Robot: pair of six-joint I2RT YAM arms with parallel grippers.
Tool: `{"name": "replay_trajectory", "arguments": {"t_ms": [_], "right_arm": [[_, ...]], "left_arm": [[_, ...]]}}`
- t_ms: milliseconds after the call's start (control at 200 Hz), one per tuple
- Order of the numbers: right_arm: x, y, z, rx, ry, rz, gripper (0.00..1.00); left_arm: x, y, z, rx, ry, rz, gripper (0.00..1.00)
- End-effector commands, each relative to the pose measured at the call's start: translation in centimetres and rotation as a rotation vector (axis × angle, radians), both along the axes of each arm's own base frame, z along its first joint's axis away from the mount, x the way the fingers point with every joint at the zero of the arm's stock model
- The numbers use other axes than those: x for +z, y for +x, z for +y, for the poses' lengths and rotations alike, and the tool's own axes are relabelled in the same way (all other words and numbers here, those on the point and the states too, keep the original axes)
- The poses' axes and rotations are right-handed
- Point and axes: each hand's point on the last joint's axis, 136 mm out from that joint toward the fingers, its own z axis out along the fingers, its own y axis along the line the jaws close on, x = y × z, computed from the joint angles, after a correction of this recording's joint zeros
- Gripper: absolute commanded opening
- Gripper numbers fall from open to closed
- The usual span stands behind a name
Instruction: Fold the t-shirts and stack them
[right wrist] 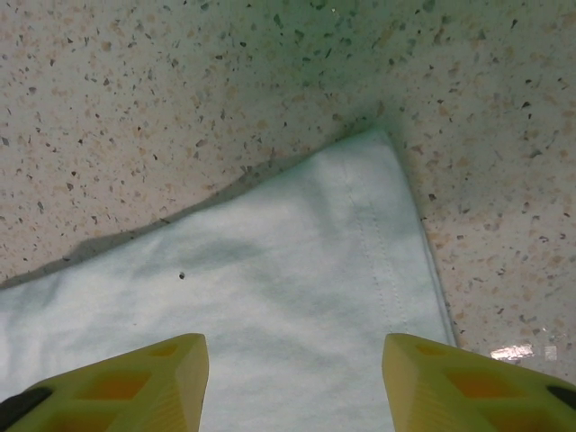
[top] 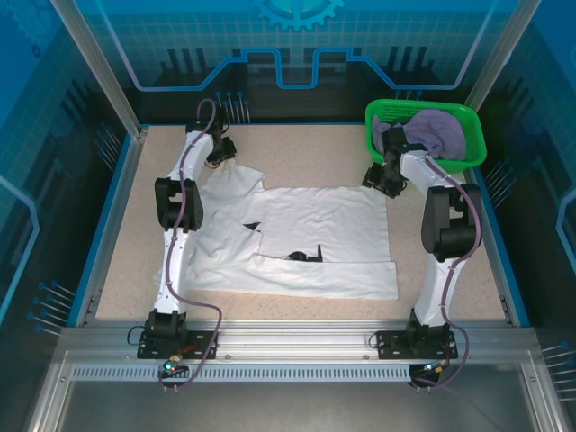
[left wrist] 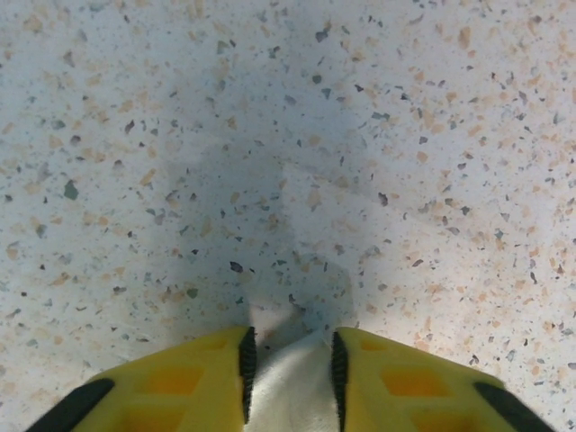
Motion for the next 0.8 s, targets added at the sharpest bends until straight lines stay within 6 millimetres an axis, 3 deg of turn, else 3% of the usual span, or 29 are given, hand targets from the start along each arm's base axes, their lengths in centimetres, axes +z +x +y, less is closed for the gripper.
{"name": "replay_trajectory", "arguments": {"t_ms": [0,305,515,795], "right_arm": [[-0.3,0.5,-1.0,-0.022,-0.018,0.011,0.54],[-0.4,0.4,-1.5,-0.026,-0.024,0.014,0.51],[-0.6,0.8,-2.7,-0.029,-0.059,0.002,0.44],[-1.4,2.4,-4.0,-0.028,-0.121,-0.049,0.38]], "left_arm": [[0.5,-0.1,-0.3,0.000,-0.022,0.001,0.26],[1.8,0.3,-0.3,-0.017,-0.008,-0.028,0.00],[5.2,-0.2,-1.0,-0.017,-0.013,-0.087,0.00],[9.2,-2.3,-3.6,-0.036,-0.051,-0.141,0.00]]}}
